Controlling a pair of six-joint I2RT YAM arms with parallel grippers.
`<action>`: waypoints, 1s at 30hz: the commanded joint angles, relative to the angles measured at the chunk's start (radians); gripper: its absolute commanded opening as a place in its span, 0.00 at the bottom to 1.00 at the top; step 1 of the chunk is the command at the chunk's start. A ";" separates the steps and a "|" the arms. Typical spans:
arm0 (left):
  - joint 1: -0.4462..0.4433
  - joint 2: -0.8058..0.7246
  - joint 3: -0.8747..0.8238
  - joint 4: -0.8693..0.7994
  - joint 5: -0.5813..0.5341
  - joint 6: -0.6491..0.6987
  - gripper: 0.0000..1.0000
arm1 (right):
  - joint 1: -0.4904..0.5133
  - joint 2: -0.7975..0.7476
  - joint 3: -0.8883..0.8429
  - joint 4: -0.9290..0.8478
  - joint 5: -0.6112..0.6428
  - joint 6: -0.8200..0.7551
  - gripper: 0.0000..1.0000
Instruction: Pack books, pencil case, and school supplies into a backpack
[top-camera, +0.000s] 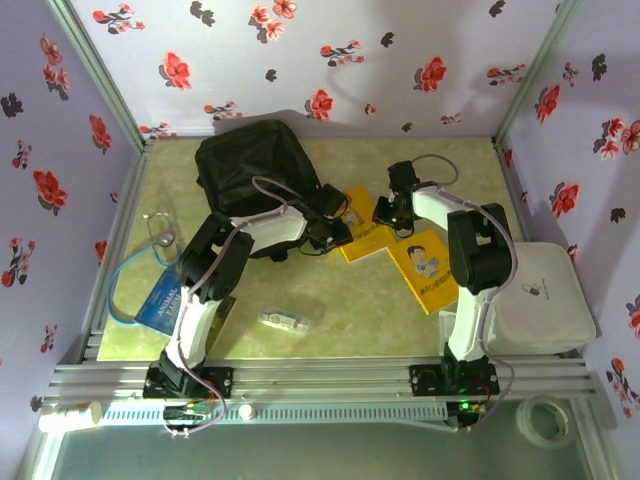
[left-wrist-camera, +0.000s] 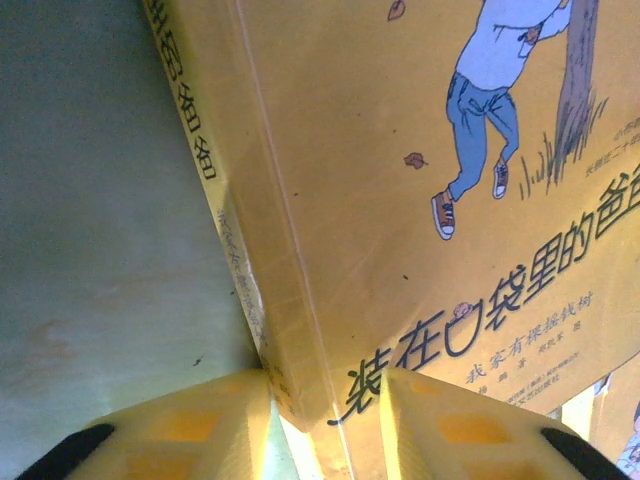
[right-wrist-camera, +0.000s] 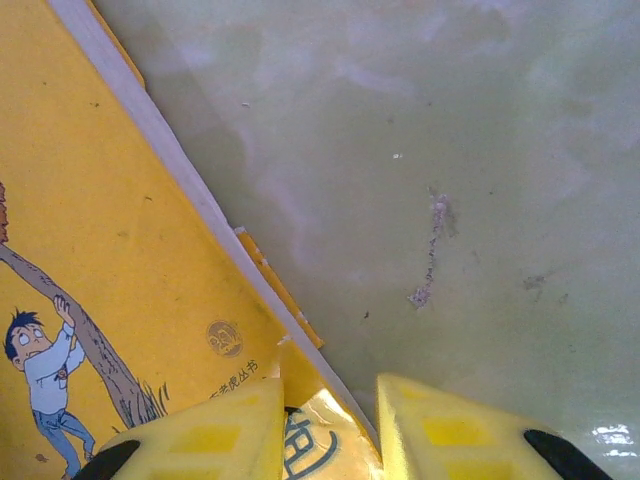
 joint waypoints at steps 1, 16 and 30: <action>-0.008 0.041 0.032 0.067 0.037 -0.016 0.35 | -0.004 0.009 -0.048 -0.017 -0.024 0.038 0.28; 0.000 -0.095 -0.138 0.618 0.173 -0.098 0.27 | -0.041 -0.019 -0.197 0.201 -0.133 0.212 0.20; 0.001 -0.005 -0.091 0.651 0.183 -0.144 0.27 | -0.066 -0.064 -0.276 0.245 -0.140 0.248 0.20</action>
